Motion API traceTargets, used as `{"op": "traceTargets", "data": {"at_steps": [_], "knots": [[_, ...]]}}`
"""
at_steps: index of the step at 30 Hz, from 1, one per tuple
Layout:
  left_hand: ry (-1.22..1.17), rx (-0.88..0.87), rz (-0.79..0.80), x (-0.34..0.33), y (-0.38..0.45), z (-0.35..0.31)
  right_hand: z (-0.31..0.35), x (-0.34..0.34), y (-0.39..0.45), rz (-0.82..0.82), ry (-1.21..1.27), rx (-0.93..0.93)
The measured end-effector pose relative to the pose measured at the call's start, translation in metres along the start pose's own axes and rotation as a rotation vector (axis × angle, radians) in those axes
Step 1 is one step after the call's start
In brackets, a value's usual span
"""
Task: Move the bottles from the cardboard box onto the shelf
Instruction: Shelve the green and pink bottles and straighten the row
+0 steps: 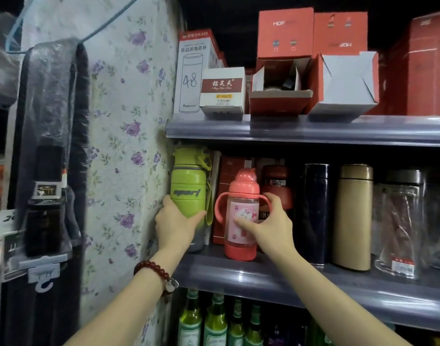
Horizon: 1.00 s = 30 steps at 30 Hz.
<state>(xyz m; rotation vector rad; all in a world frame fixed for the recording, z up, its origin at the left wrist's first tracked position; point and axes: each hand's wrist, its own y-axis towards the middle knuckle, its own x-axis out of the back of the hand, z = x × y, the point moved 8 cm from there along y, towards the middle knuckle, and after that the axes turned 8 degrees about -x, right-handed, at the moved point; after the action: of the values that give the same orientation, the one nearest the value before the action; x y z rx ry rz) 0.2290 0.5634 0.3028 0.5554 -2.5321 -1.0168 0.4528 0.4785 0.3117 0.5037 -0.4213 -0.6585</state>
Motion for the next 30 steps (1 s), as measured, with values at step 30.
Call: {"op": "traceTargets", "data": {"at_steps": [30], "knots": [[0.190,-0.216,-0.007,0.008,-0.024,-0.004,0.003,-0.020,-0.002,0.038,-0.104,0.049]]}}
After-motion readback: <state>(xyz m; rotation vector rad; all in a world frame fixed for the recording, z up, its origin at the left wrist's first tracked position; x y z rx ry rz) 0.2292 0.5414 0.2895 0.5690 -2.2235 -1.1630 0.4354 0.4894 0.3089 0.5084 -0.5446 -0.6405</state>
